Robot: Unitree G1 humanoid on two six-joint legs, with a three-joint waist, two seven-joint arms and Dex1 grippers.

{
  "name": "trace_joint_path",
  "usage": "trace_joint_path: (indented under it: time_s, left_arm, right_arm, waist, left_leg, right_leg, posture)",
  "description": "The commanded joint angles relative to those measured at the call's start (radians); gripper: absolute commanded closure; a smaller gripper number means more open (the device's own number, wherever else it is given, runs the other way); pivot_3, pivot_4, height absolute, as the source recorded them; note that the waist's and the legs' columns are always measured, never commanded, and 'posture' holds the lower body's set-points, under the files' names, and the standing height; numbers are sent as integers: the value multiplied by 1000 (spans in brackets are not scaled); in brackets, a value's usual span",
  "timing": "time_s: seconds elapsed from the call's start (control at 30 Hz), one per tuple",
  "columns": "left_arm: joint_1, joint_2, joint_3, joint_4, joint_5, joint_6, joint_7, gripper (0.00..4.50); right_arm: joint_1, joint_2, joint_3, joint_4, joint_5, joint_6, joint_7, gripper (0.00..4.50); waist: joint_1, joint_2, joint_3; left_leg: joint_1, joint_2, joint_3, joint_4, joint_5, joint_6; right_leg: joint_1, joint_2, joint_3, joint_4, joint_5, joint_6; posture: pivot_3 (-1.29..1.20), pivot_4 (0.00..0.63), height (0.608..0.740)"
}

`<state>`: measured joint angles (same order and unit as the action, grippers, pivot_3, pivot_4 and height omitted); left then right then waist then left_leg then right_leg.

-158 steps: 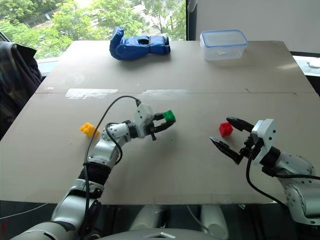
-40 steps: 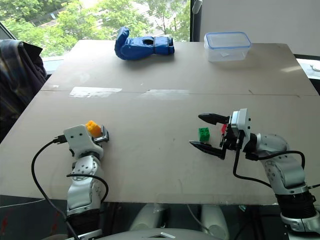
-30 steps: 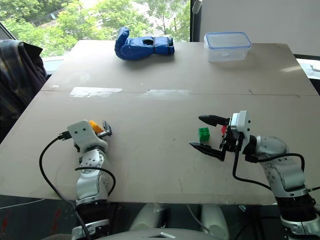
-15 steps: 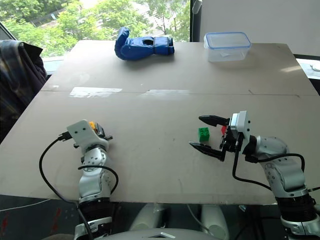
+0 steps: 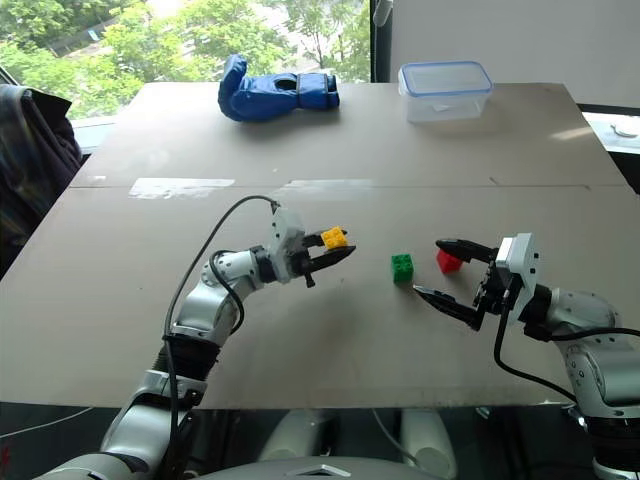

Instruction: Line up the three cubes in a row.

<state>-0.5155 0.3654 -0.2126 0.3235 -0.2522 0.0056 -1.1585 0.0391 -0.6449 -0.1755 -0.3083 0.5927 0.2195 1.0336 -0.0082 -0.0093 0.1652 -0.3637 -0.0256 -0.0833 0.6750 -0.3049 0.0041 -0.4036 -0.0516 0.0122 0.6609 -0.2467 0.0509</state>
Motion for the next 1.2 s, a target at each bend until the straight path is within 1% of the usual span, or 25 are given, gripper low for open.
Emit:
trace_joint_path:
  time_s: [0.03,0.13,0.27,0.37,0.47,0.67,0.9,1.07,1.2]
  left_arm:
    - [-85,10,-86,125,49,-114,-202,3168]
    - [-166,-7,-97,295,85,-213,-259,3168]
    - [-261,-37,-85,504,125,-310,-259,3168]
    - [-296,-48,-83,584,137,-341,-289,3168]
    - [-311,-57,-74,625,146,-353,-277,3168]
    - [-292,-53,-40,607,145,-337,-254,3168]
    - [-193,-25,-30,471,143,-269,-241,3168]
    - [-136,-27,-24,368,131,-207,-212,3168]
    - [-96,-24,-23,322,123,-181,-205,3168]
  right_arm:
    - [53,-11,-55,-71,18,-11,-11,0]
    - [110,-6,-74,-123,47,6,-23,0]
    - [166,7,-86,-165,47,-5,-45,0]
    - [193,14,-99,-180,45,-12,-64,0]
    - [212,15,-111,-186,45,-19,-68,0]
    - [226,11,-120,-185,49,-30,-65,0]
    - [190,5,-107,-153,42,-37,-54,0]
    - [182,-1,-107,-137,41,-42,-41,0]
    - [174,-2,-100,-129,37,-46,-36,0]
  waist:
    - [-2,0,0]
    - [-8,0,0]
    - [-6,-1,0]
    - [-6,-1,1]
    - [-6,-1,0]
    - [-6,-1,0]
    - [-11,-1,0]
    - [-9,-1,0]
    - [-9,-1,0]
  left_leg:
    - [1,0,0,0,0,0]
    - [1,0,0,0,-1,1]
    - [1,1,0,0,-1,2]
    - [1,0,0,1,-1,2]
    - [1,0,0,1,-1,2]
    - [2,0,0,2,-1,2]
    - [2,2,0,2,-1,2]
    - [2,2,0,2,-1,2]
    - [3,2,0,2,-1,2]
  right_leg:
    - [0,0,1,0,0,0]
    - [0,0,2,0,0,0]
    - [0,1,1,1,0,0]
    - [0,1,1,1,0,0]
    - [0,1,1,1,0,0]
    - [1,1,2,2,0,1]
    - [1,2,2,2,0,1]
    - [1,2,2,2,0,0]
    - [1,2,3,2,0,0]
  posture:
    - [0,150,740]
    - [0,150,740]
    - [0,150,740]
    - [0,150,740]
    - [0,150,740]
    - [0,150,740]
    - [0,150,740]
    - [0,150,740]
    - [0,150,740]
